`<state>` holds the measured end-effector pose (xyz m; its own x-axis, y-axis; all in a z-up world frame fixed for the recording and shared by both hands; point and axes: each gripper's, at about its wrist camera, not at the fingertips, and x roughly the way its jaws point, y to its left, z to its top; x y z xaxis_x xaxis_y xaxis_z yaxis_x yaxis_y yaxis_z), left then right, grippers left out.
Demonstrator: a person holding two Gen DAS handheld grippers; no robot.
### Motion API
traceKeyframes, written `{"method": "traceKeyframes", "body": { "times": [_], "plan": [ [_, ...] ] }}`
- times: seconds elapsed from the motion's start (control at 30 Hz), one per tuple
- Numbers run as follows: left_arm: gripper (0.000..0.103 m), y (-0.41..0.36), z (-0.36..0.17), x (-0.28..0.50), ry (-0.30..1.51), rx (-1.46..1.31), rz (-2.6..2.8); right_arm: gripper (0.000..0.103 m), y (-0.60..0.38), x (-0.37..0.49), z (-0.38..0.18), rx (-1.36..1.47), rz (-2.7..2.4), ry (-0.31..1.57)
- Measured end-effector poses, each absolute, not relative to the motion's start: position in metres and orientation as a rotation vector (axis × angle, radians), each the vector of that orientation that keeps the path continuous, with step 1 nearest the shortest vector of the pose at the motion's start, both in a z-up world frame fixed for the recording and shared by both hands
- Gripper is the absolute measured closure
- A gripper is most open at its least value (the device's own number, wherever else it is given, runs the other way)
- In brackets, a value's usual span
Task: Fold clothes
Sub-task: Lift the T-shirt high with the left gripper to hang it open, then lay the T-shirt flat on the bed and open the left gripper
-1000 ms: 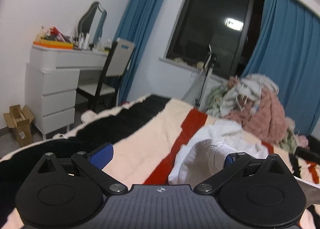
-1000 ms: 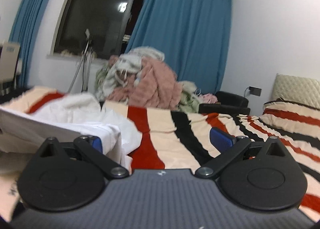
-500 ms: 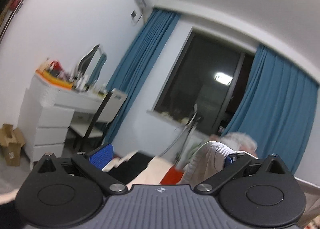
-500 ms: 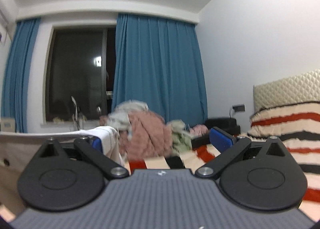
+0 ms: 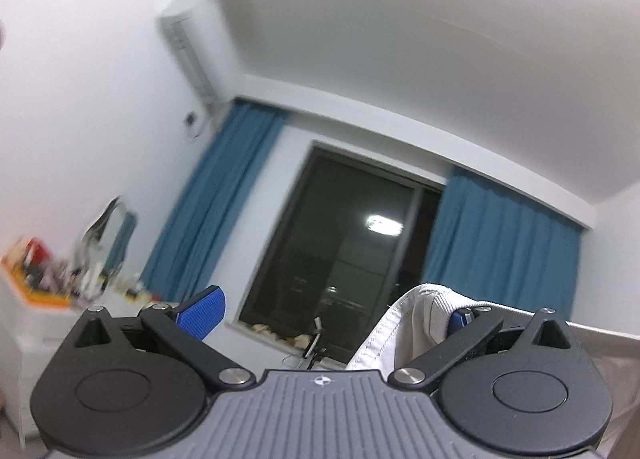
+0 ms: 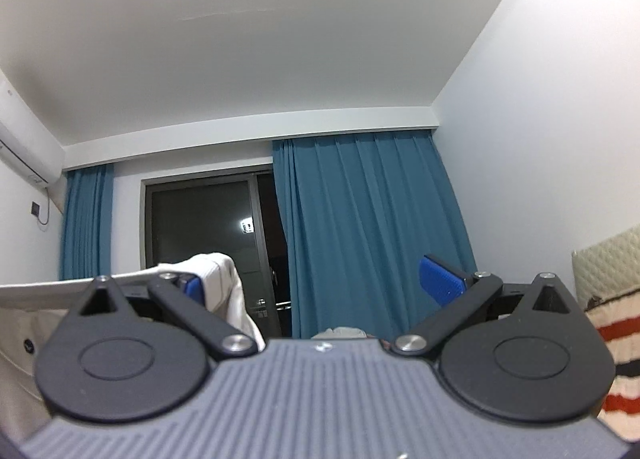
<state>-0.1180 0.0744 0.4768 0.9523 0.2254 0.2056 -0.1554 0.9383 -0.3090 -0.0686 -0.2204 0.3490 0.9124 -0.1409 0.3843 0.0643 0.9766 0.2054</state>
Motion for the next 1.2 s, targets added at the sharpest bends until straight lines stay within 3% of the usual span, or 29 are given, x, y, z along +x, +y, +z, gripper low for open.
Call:
{"method": "traceKeyframes", "body": {
  "times": [0.2,0.4,0.53,0.87,1.07,1.2],
  "plan": [
    [0.0,0.035,0.52,-0.053,-0.276,-0.093,0.216,0.0,-0.233,-0.007,0.409,0.101,-0.168,-0.377],
    [0.0,0.017,0.486,0.063,-0.239,-0.102,0.169,0.0,-0.239,0.089,0.403,0.041,-0.217,-0.297],
    [0.0,0.022,0.401,0.186,-0.102,-0.108,0.166,0.0,-0.241,0.186,0.342,0.002,-0.23,-0.159],
    [0.0,0.05,0.14,0.482,0.246,-0.135,0.203,0.0,-0.234,0.445,0.114,-0.098,-0.198,0.118],
    [0.0,0.057,-0.027,0.602,0.525,-0.066,0.079,0.0,-0.231,0.553,-0.031,-0.115,-0.134,0.414],
    [0.0,0.061,-0.088,0.664,0.737,0.109,0.011,0.0,-0.214,0.594,-0.105,-0.209,0.006,0.678]
  ]
}}
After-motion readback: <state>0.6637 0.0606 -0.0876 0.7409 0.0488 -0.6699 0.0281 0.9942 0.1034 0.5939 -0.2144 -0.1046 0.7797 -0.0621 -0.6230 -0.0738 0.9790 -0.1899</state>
